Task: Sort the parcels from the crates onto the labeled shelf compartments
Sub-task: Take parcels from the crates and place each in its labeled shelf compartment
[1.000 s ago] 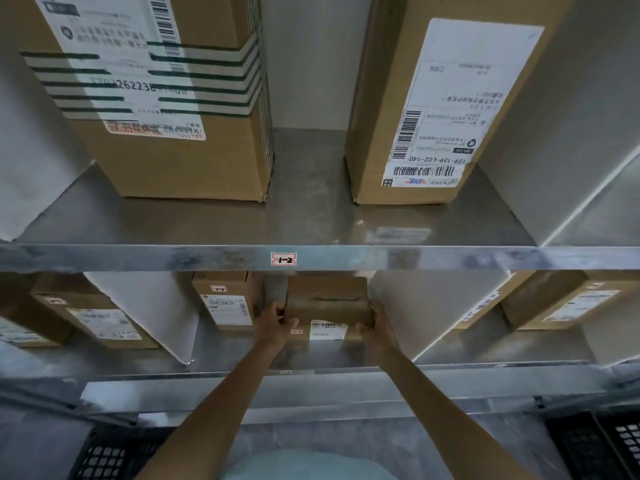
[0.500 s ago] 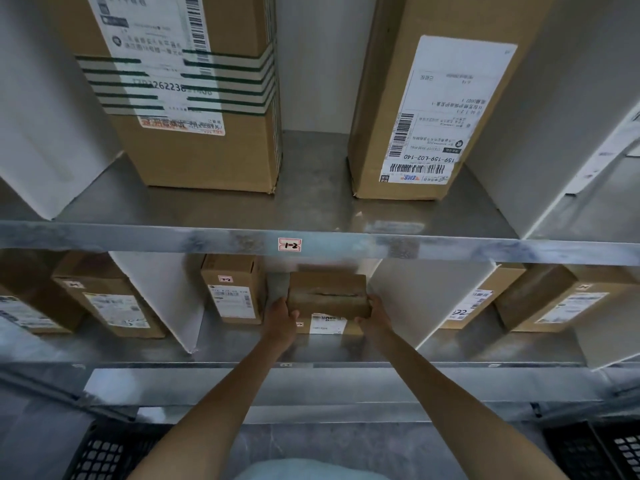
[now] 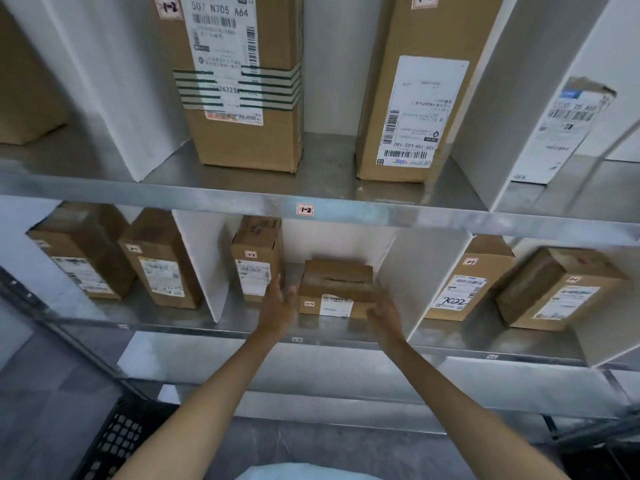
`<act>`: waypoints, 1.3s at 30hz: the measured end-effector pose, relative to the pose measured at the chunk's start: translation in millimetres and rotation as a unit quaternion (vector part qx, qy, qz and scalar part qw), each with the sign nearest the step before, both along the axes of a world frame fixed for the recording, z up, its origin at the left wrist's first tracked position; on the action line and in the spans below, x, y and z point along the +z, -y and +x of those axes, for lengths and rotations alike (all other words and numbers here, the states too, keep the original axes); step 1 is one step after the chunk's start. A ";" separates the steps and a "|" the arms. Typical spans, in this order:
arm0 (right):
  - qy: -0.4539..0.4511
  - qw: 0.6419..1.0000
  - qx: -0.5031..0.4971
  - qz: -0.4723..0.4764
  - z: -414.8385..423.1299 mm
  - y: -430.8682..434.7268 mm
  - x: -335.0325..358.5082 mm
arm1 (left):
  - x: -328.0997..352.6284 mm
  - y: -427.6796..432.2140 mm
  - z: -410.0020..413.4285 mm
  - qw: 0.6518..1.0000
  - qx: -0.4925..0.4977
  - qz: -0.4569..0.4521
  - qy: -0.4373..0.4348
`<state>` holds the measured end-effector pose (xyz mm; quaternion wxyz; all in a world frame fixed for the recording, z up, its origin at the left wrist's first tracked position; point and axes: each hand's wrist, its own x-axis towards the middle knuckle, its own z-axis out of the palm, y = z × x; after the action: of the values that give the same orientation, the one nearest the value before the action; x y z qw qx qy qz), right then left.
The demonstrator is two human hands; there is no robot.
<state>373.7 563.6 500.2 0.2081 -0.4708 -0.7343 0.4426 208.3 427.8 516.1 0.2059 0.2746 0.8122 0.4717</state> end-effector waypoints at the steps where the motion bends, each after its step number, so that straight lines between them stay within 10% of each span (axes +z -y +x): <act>1: -0.049 0.999 0.001 -0.018 5.0 9.0 2.5 | 0.9 8.1 6.5 1.000 0.001 0.014 0.010; 7: -0.184 0.977 0.031 -0.100 25.0 60.1 12.8 | 12.5 59.2 45.6 0.999 0.008 0.036 -0.006; 23: -0.079 0.950 0.303 0.014 -4.6 234.3 48.7 | 44.0 268.6 76.8 0.971 0.207 0.082 -0.087; 39: 0.016 0.822 0.569 -0.019 -48.2 537.8 21.1 | 1.6 643.7 136.4 0.865 0.499 -0.020 -0.053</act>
<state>325.5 25.9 521.3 -0.1016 0.0196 -0.8663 0.4888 344.7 -215.9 517.7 -0.0952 -0.1472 0.8600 0.4793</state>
